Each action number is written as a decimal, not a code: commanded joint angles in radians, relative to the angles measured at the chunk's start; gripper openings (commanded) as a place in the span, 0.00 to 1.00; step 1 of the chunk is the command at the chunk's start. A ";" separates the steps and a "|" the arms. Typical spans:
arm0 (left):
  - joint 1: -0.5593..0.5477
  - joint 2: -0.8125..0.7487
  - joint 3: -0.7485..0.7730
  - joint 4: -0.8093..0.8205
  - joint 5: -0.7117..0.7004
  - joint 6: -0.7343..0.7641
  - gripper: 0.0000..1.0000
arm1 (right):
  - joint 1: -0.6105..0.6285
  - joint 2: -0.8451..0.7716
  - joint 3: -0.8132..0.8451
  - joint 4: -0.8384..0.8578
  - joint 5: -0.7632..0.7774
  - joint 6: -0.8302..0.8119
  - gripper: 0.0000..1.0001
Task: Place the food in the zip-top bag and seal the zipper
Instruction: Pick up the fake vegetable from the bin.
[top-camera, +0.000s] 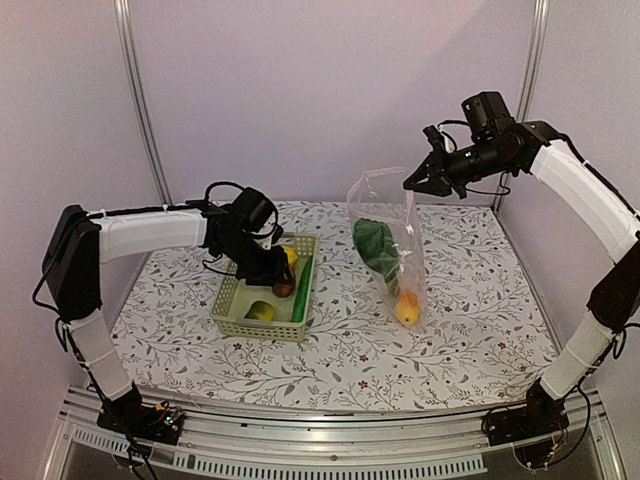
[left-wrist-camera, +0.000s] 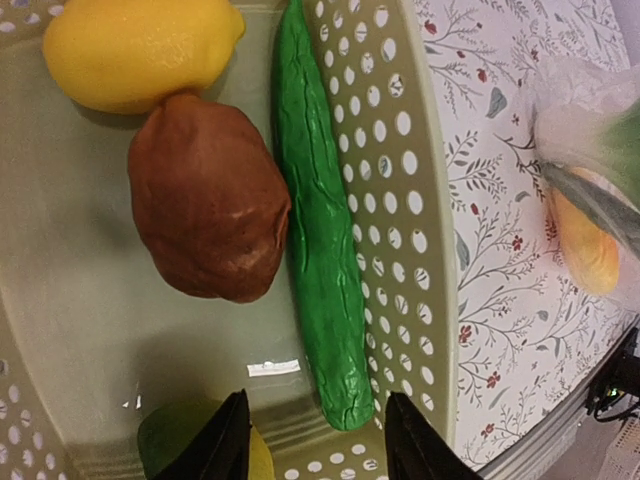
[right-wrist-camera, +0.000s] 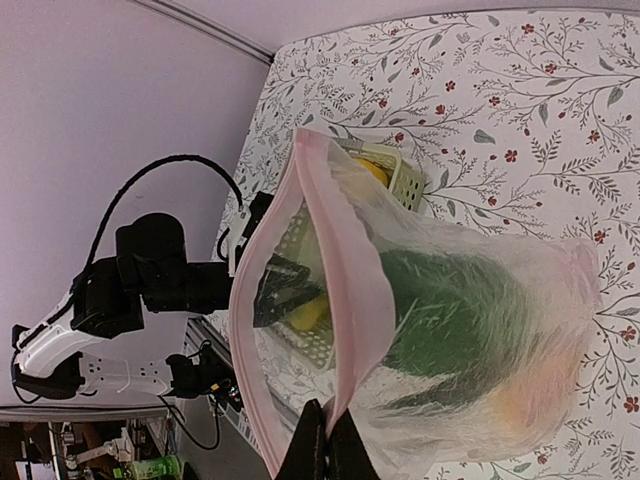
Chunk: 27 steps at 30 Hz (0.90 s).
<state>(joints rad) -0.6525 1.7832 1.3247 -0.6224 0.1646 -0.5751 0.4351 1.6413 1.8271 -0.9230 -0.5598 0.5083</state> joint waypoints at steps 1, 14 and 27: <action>-0.023 0.039 -0.010 -0.026 0.035 -0.009 0.46 | -0.009 -0.013 -0.022 0.020 0.000 -0.006 0.00; -0.045 0.120 -0.004 -0.035 0.099 0.004 0.46 | -0.009 -0.017 -0.035 0.022 0.002 -0.008 0.00; -0.083 0.236 0.078 -0.107 0.083 0.025 0.45 | -0.009 -0.014 -0.040 0.028 0.003 -0.005 0.00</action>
<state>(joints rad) -0.7284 1.9987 1.3701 -0.6926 0.2535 -0.5663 0.4316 1.6413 1.7954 -0.9112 -0.5598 0.5083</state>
